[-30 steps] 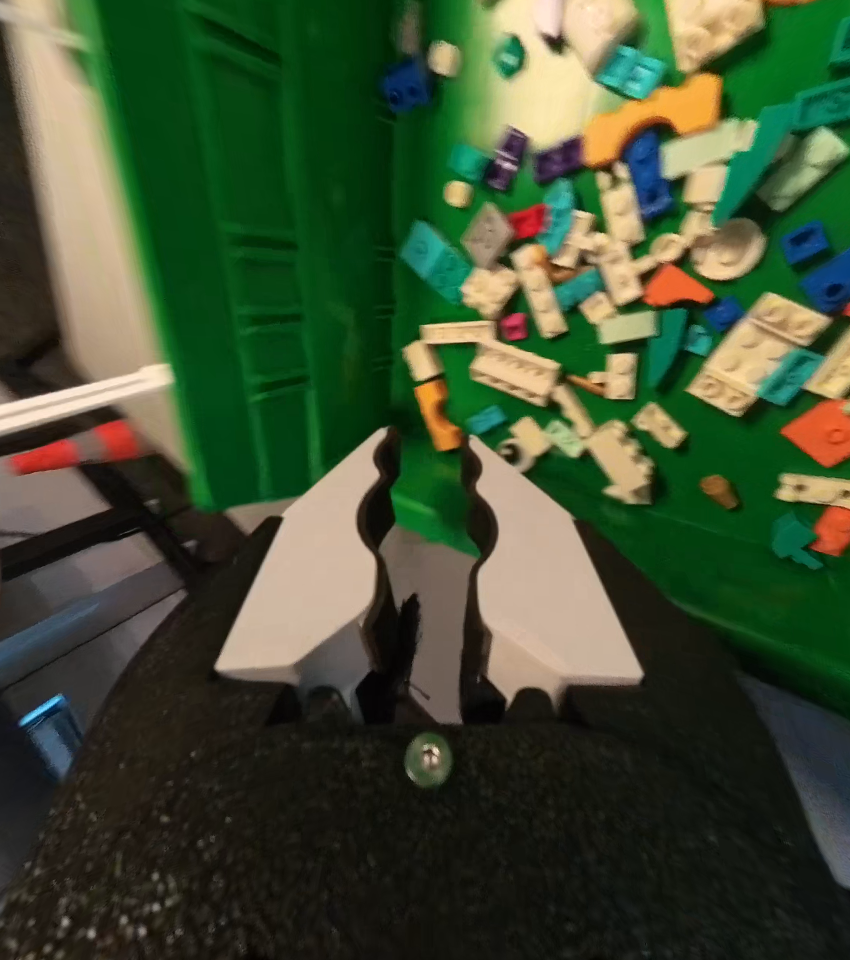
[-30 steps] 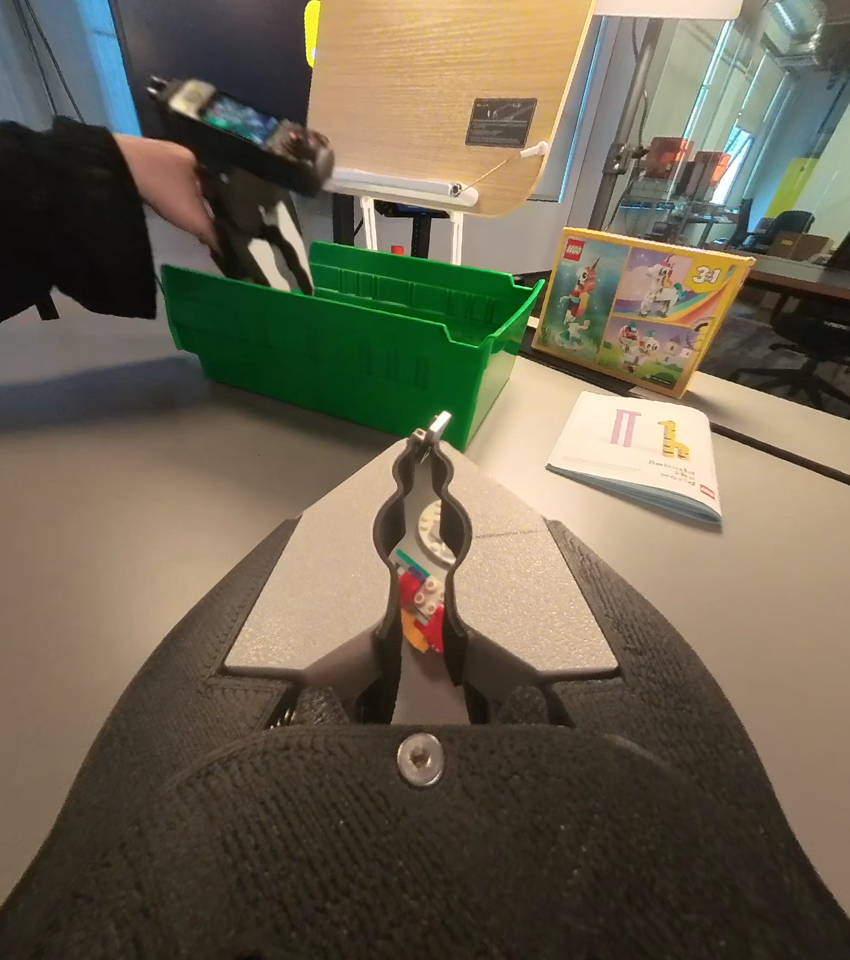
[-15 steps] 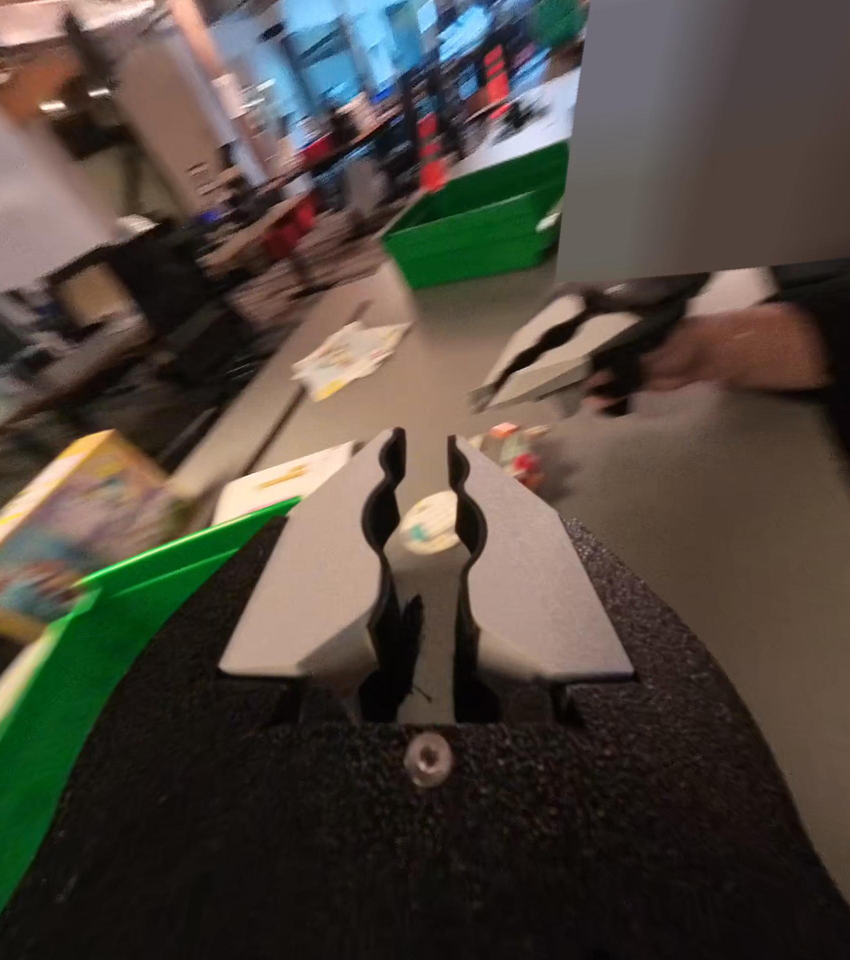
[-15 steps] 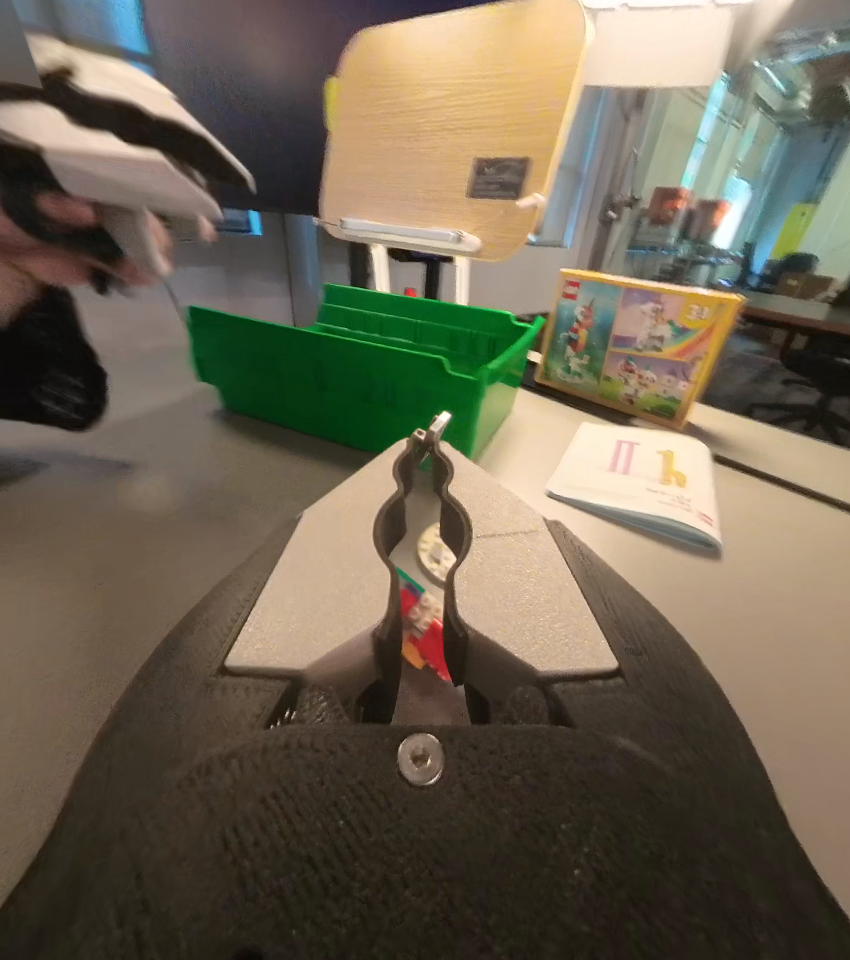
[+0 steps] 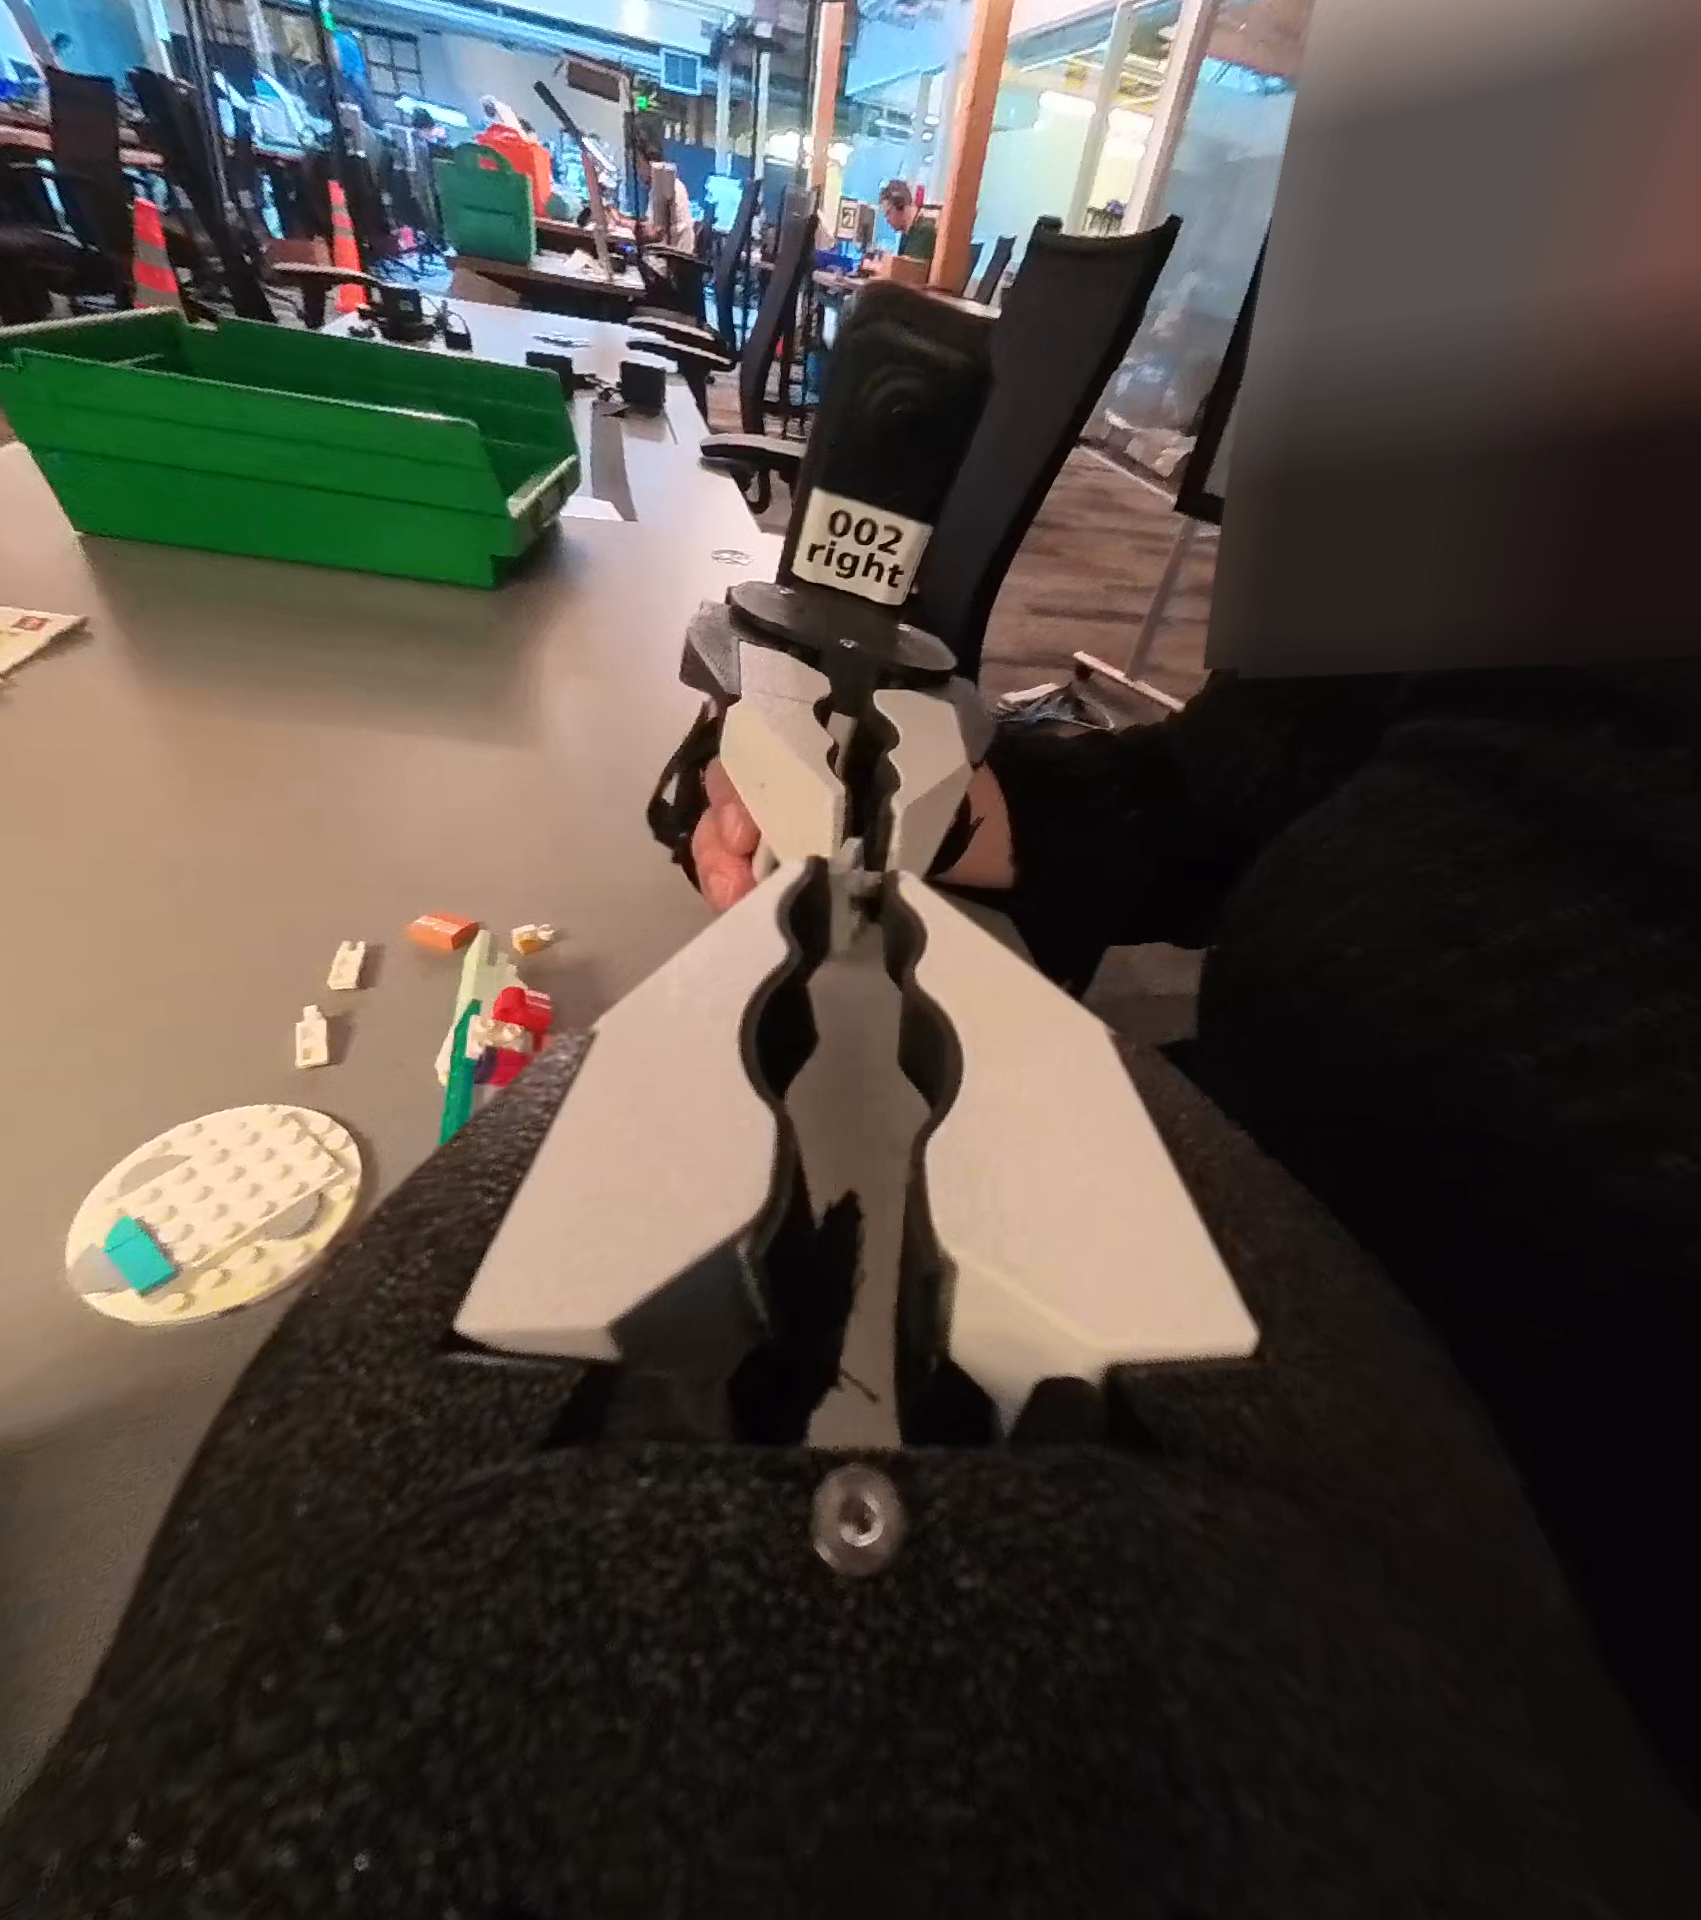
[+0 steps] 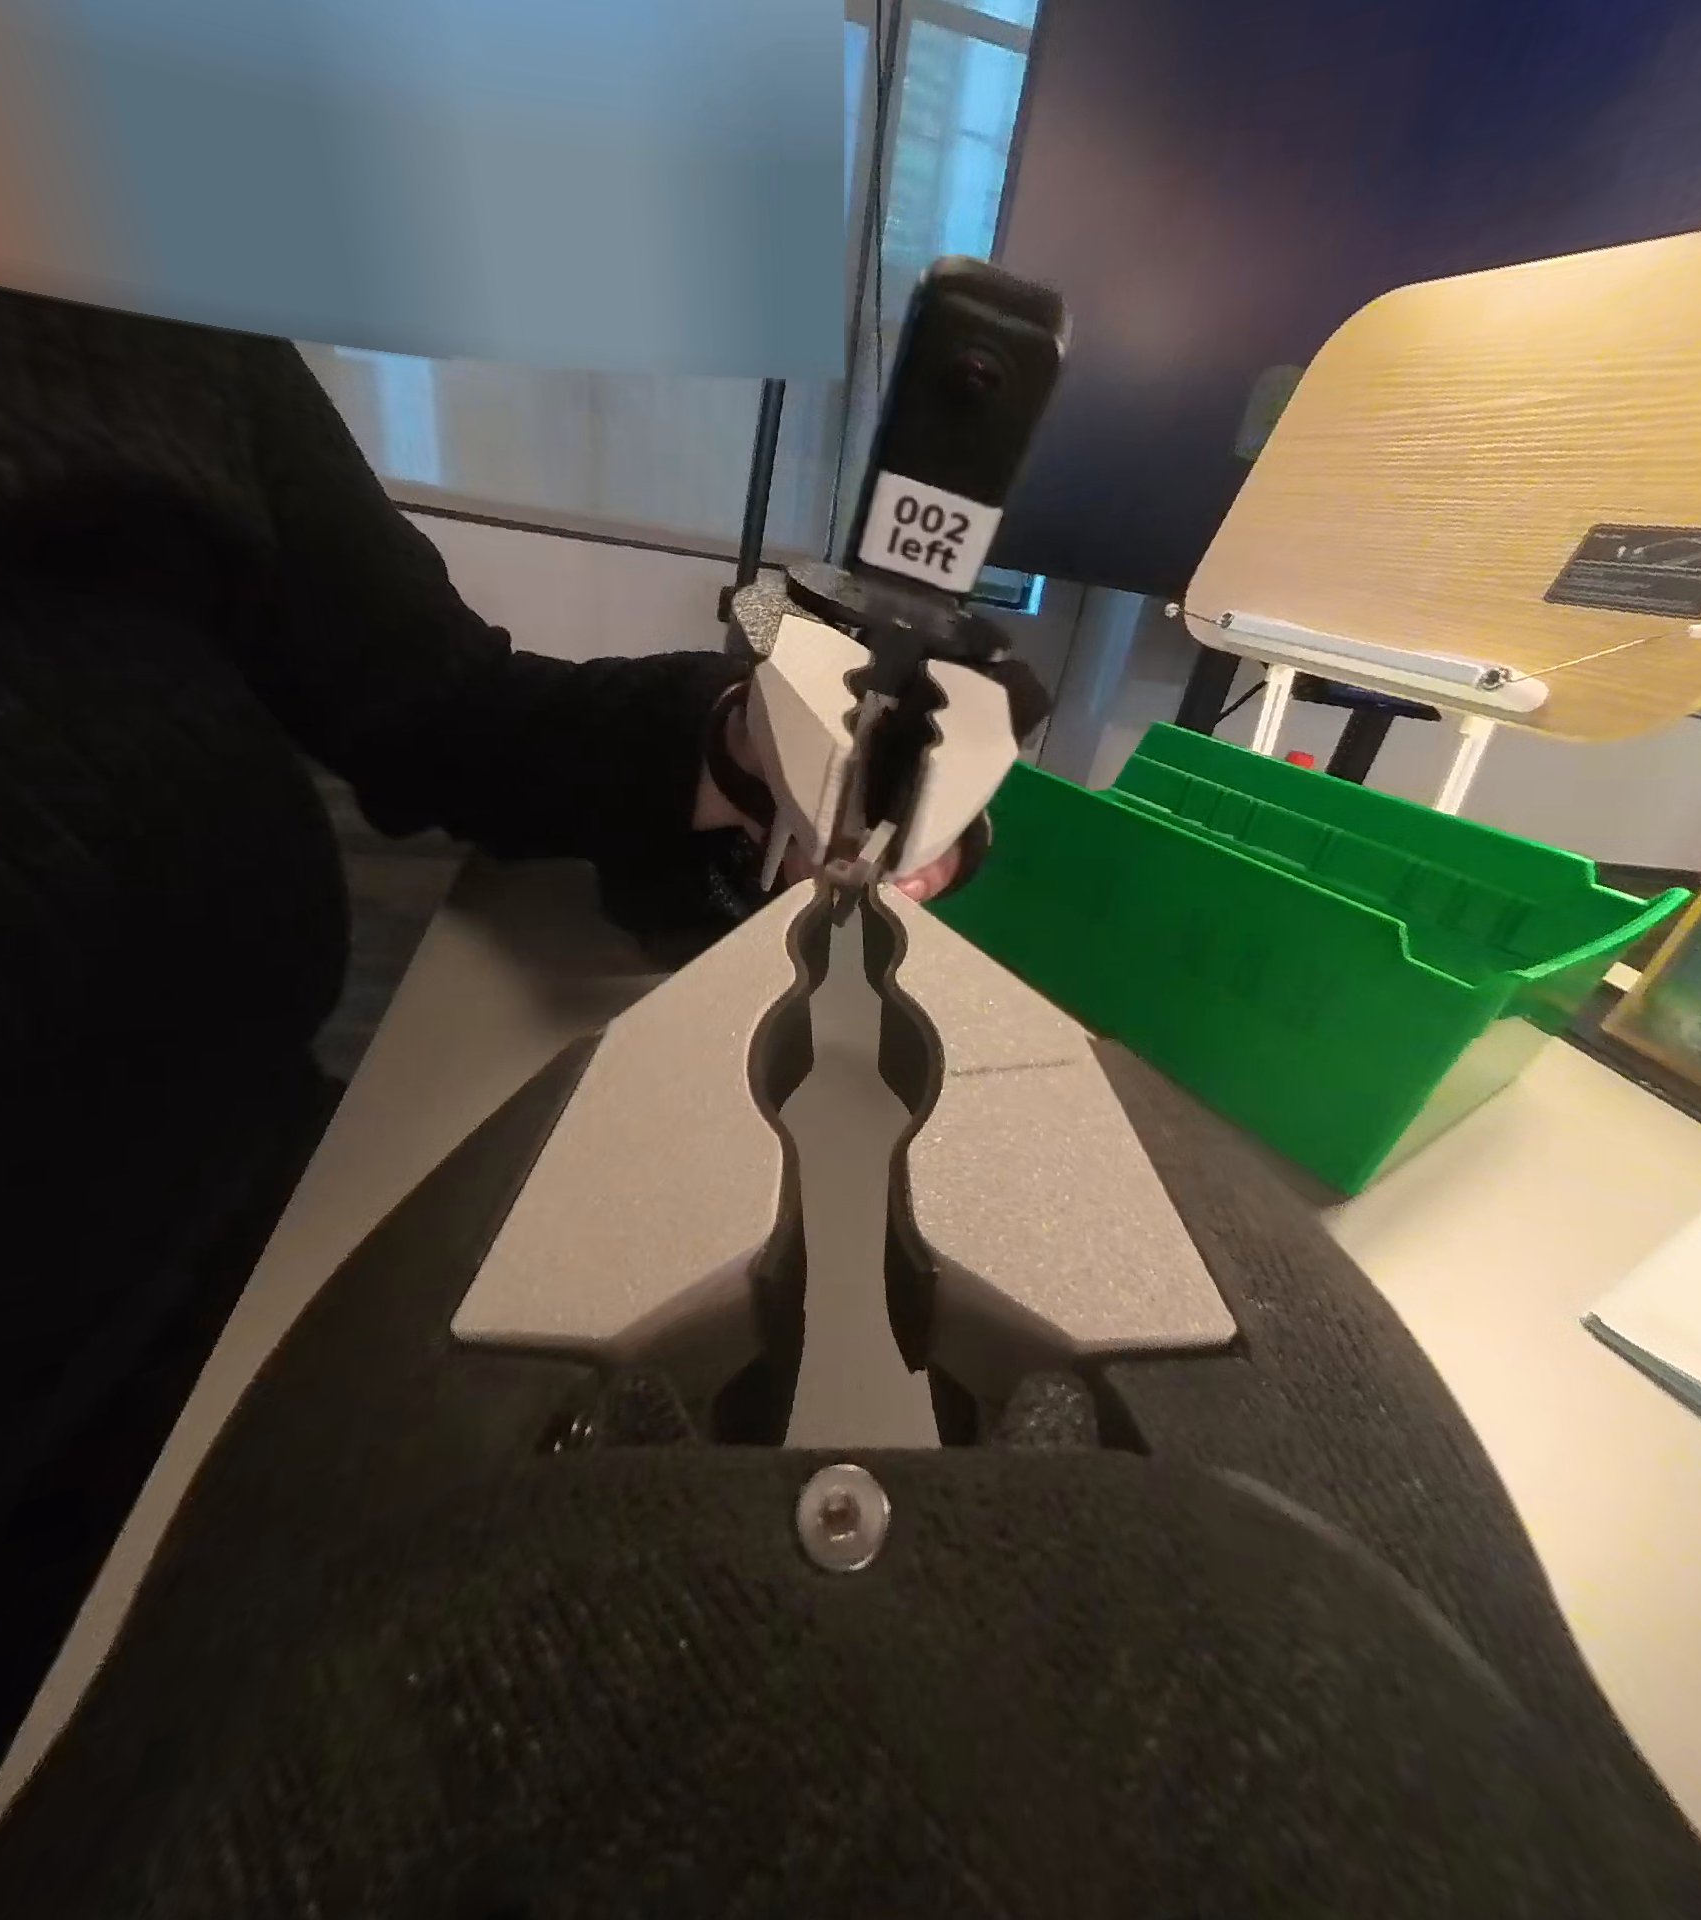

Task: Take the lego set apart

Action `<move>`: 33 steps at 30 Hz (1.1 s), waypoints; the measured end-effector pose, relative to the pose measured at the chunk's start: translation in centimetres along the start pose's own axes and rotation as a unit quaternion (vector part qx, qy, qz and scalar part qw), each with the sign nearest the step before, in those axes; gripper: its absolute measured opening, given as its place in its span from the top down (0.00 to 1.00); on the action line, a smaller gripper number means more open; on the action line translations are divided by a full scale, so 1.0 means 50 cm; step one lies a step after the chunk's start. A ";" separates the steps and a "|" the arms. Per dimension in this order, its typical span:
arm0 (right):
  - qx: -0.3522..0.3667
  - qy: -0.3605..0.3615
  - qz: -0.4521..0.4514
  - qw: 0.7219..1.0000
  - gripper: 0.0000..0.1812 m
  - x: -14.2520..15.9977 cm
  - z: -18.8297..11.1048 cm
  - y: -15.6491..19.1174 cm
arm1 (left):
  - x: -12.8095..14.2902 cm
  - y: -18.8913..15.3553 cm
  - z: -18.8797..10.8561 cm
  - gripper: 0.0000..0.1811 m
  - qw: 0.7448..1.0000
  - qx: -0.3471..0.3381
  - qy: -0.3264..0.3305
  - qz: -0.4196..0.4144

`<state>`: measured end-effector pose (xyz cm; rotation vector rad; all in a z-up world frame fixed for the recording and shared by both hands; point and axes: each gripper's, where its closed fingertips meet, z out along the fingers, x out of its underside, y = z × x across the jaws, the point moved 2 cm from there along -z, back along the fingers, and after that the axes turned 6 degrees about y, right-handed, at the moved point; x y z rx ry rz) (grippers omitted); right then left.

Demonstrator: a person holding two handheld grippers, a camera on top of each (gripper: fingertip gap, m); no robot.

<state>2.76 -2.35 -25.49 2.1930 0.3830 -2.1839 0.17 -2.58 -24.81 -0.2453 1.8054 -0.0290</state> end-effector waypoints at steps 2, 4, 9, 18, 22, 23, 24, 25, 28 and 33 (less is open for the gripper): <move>-0.003 0.005 0.000 1.000 0.98 0.004 0.002 0.002 | 0.004 -0.003 -0.003 0.98 1.000 0.019 0.007 -0.013; 0.007 0.006 0.004 1.000 0.97 0.006 0.006 -0.003 | 0.005 0.000 -0.009 0.98 1.000 0.020 0.011 -0.013; 0.058 0.021 0.016 0.998 0.95 0.017 0.001 -0.036 | -0.055 0.051 -0.089 0.98 0.994 -0.091 -0.045 0.050; 0.074 0.035 0.017 0.997 0.97 0.025 0.004 -0.044 | -0.162 0.163 -0.445 0.99 0.816 -0.516 -0.177 0.191; 0.082 0.036 0.022 0.996 0.98 0.026 0.002 -0.050 | -0.091 0.234 -0.561 0.98 0.753 -0.625 -0.087 0.184; 0.084 0.036 0.023 0.996 0.98 0.027 0.002 -0.052 | -0.067 0.251 -0.581 0.98 0.742 -0.642 -0.067 0.179; 0.087 0.036 0.024 0.995 0.98 0.027 0.001 -0.054 | -0.041 0.268 -0.602 0.98 0.728 -0.662 -0.046 0.173; 0.088 0.036 0.025 0.995 0.98 0.028 0.001 -0.055 | -0.015 0.284 -0.623 0.98 0.710 -0.685 -0.028 0.161; 0.091 0.037 0.028 0.995 0.98 0.028 0.000 -0.058 | 0.053 0.322 -0.645 0.98 0.704 -0.699 0.018 0.127; 0.098 0.036 0.029 0.994 0.98 0.028 -0.003 -0.063 | 0.145 0.365 -0.624 0.98 0.755 -0.641 0.133 0.044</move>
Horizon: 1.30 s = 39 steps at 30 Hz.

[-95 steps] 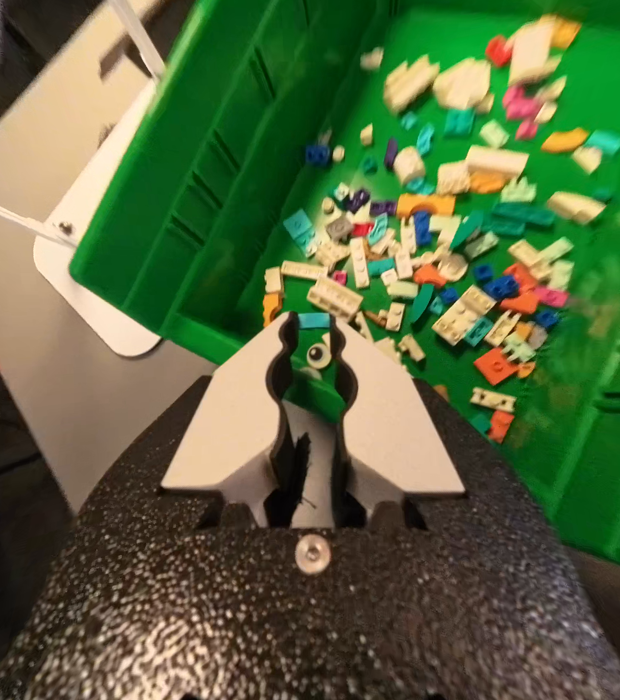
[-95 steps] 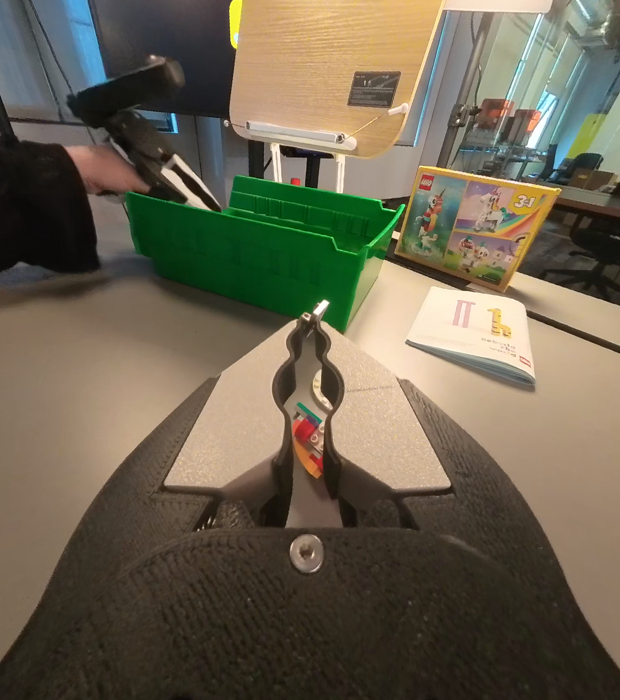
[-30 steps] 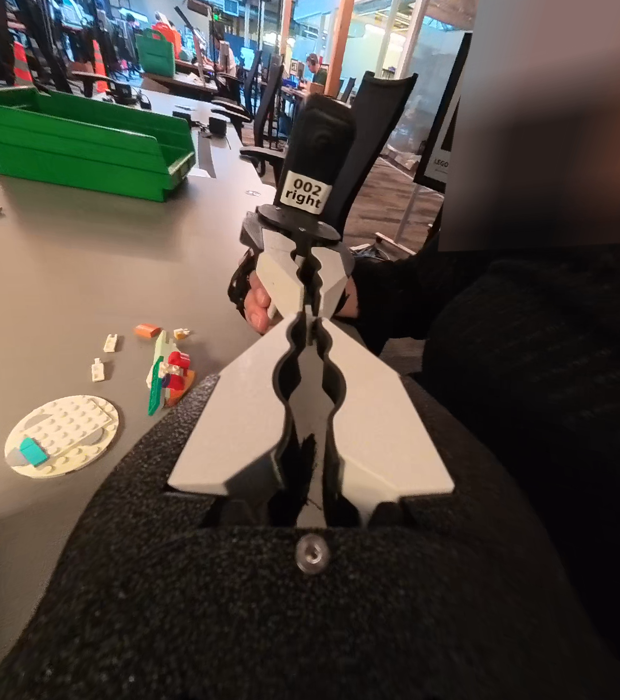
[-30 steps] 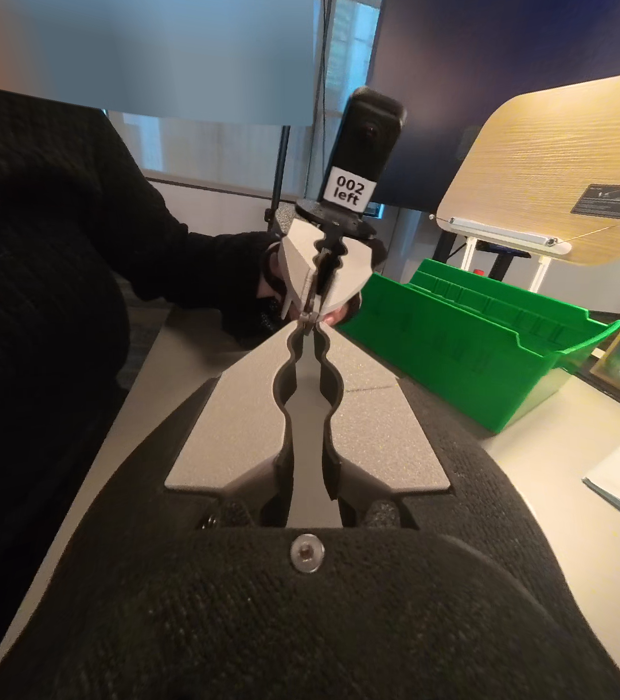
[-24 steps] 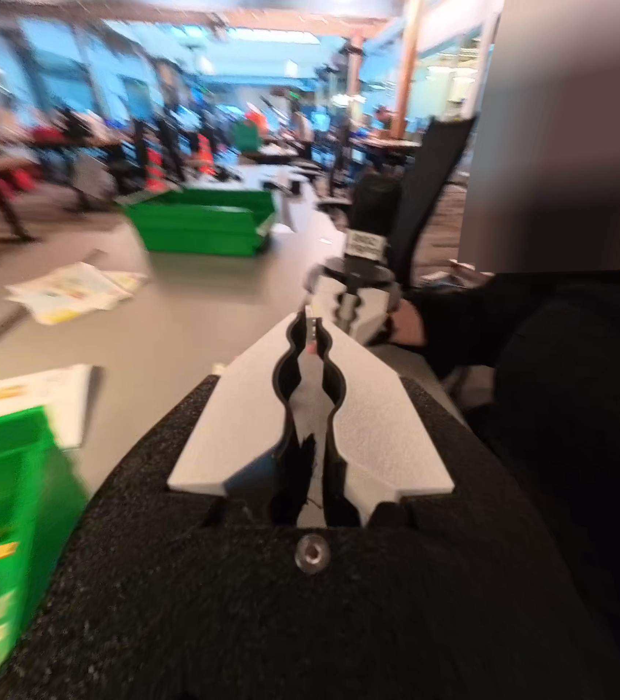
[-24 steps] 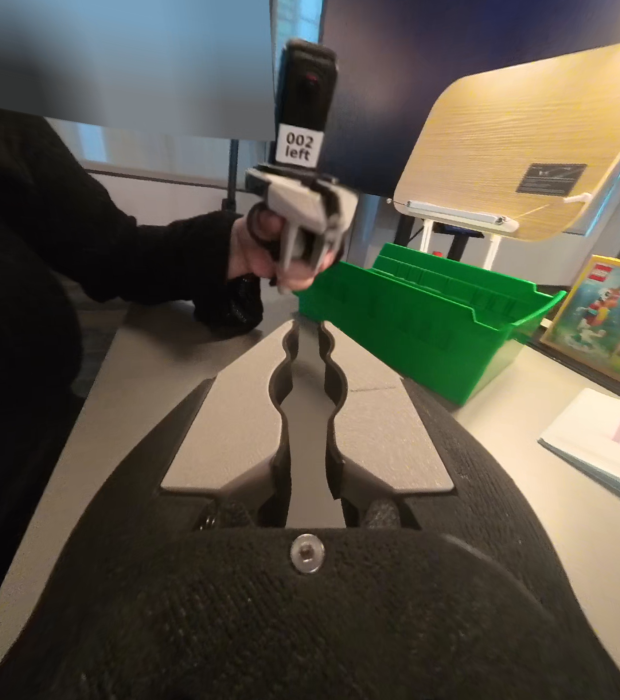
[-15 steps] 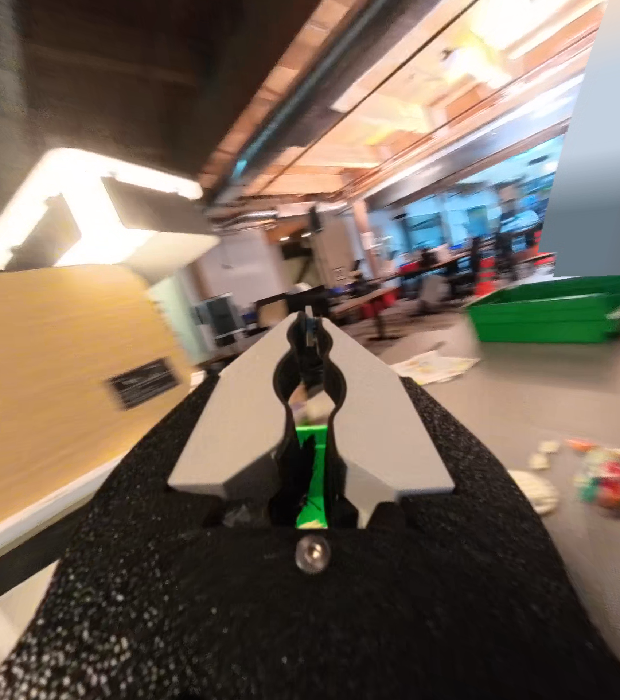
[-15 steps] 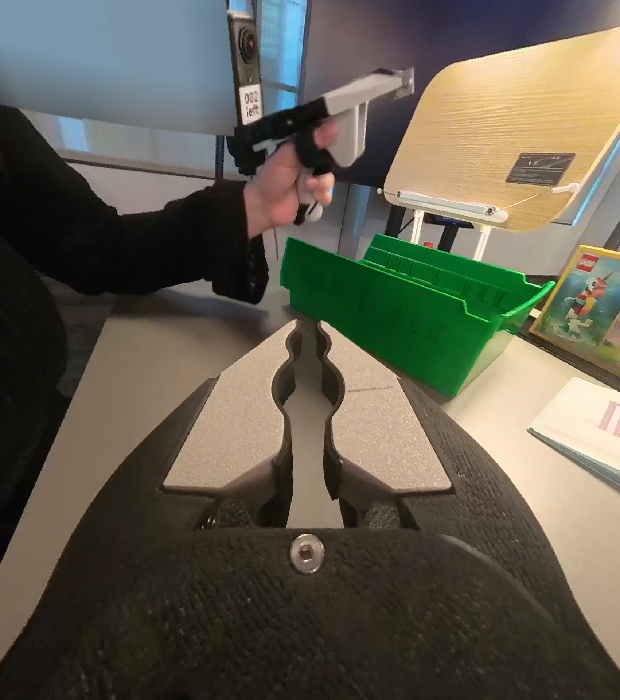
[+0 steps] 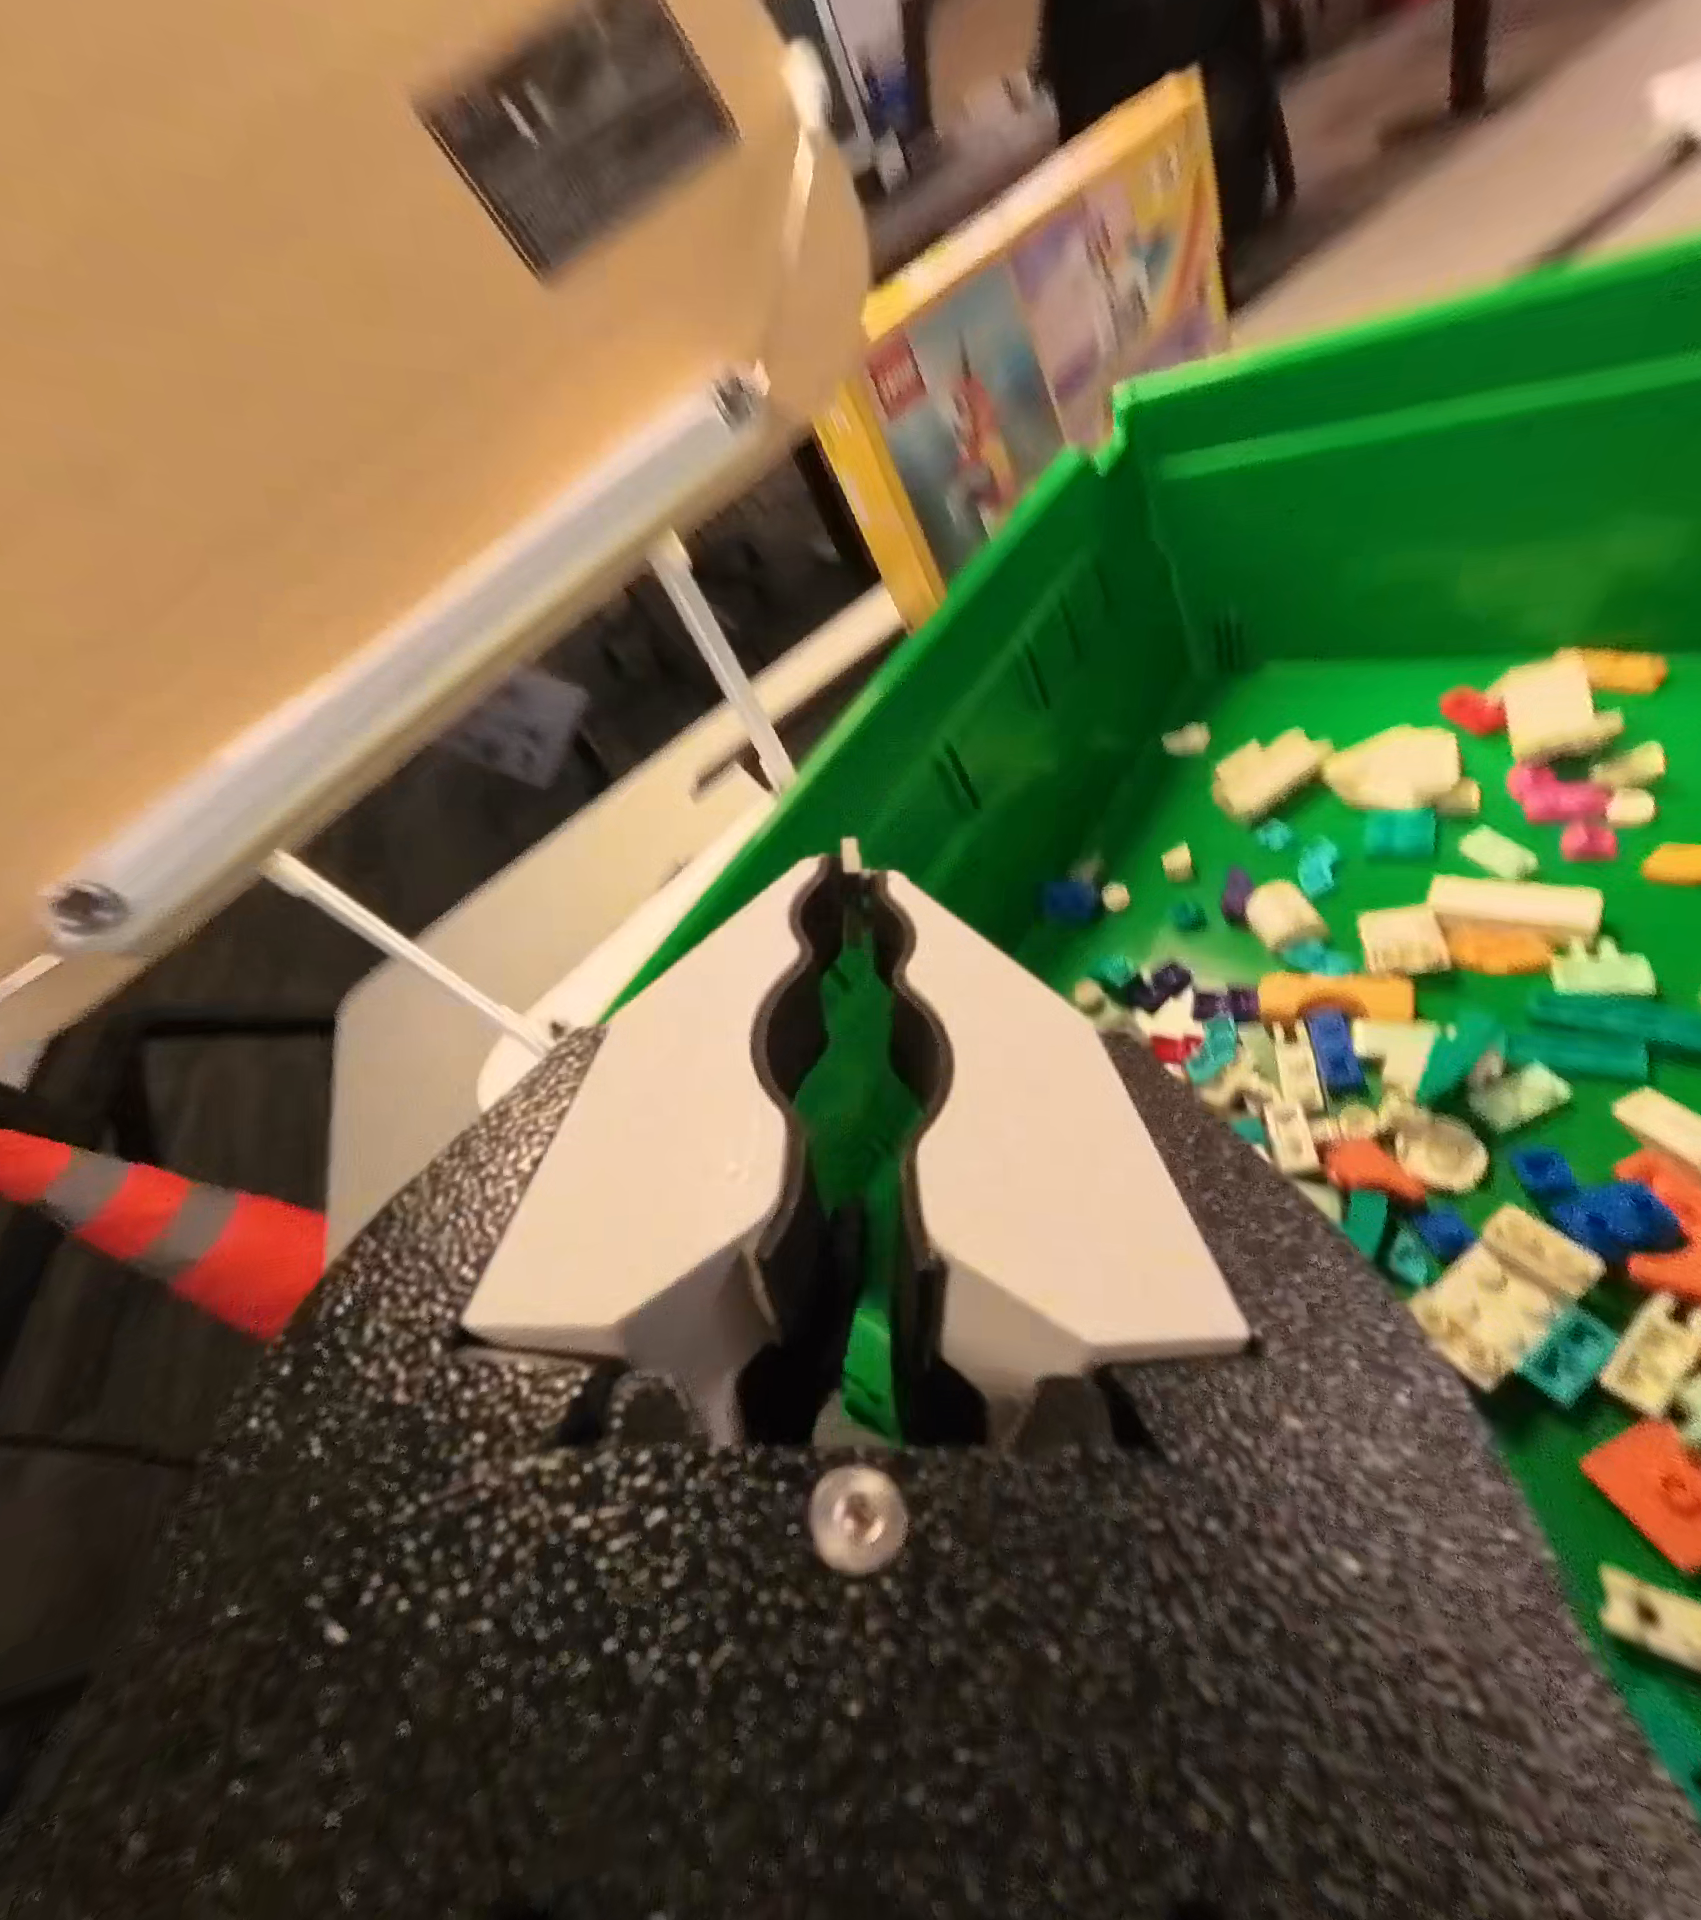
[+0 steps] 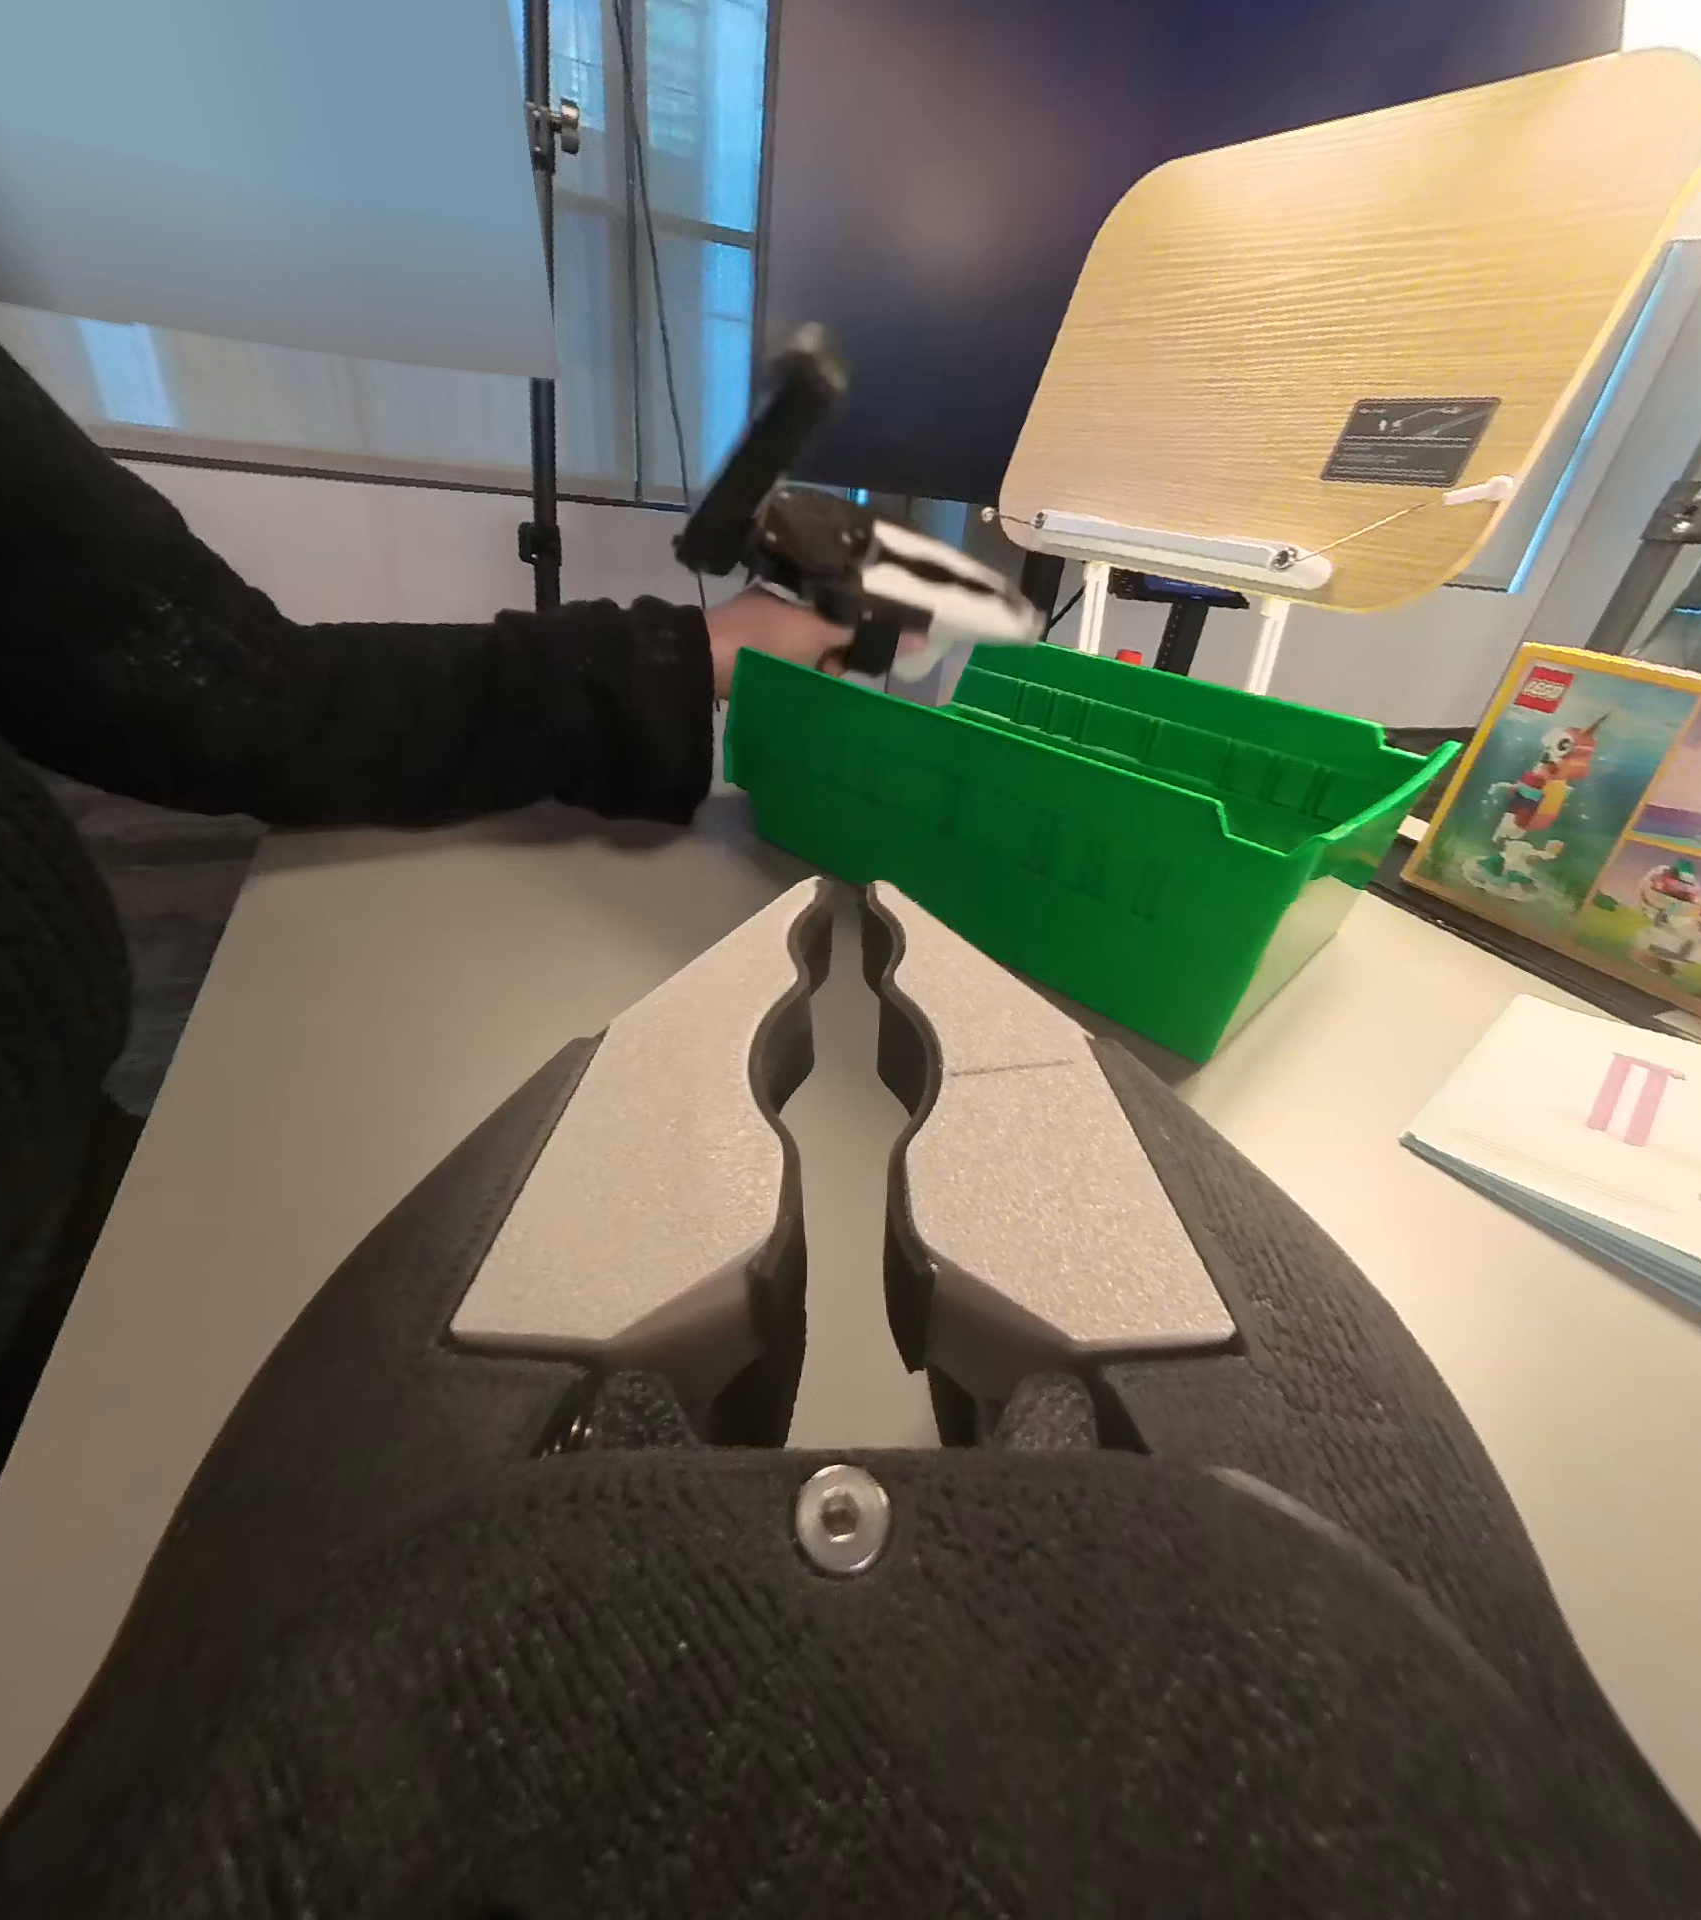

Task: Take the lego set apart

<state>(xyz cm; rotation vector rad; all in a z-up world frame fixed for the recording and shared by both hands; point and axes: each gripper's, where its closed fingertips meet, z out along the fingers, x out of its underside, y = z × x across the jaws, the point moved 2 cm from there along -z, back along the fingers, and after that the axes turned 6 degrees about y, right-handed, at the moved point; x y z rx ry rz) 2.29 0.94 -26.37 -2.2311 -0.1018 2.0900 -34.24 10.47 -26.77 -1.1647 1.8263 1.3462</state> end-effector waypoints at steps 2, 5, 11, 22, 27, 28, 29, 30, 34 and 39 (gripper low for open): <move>0.000 0.000 0.002 1.000 0.98 0.000 0.000 -0.001 | 0.033 -0.006 0.013 0.98 0.998 0.010 0.055 0.015; 0.001 0.000 0.002 1.000 0.98 0.000 0.000 -0.001 | 0.066 -0.014 0.026 0.98 0.993 0.004 0.108 0.046; 0.003 -0.002 0.004 1.000 0.98 -0.002 -0.001 -0.003 | 0.088 -0.063 0.036 0.98 0.981 0.079 0.176 0.019; 0.003 -0.003 0.004 1.000 0.98 -0.003 -0.001 -0.003 | 0.146 -0.107 0.043 0.93 0.940 0.107 0.322 0.028; 0.007 -0.008 0.006 1.000 0.99 -0.007 -0.003 -0.006 | 0.141 -0.103 0.044 0.93 0.945 0.097 0.310 0.032; 0.007 -0.008 0.006 1.000 0.98 -0.007 -0.003 -0.007 | 0.138 -0.100 0.044 0.92 0.947 0.095 0.306 0.028; 0.008 -0.009 0.007 1.000 0.99 -0.007 -0.003 -0.007 | 0.133 -0.093 0.046 0.91 0.952 0.084 0.295 0.024; 0.009 -0.010 0.008 1.000 0.99 -0.007 -0.004 -0.008 | 0.124 -0.082 0.047 0.90 0.958 0.068 0.280 0.021; 0.051 -0.016 0.006 0.999 0.99 -0.012 -0.013 -0.033 | 0.044 -0.002 0.020 0.86 0.982 -0.039 0.186 0.010; 0.227 -0.024 0.039 0.973 0.98 -0.009 -0.068 -0.141 | -0.130 0.041 -0.093 0.91 0.985 -0.156 0.057 0.050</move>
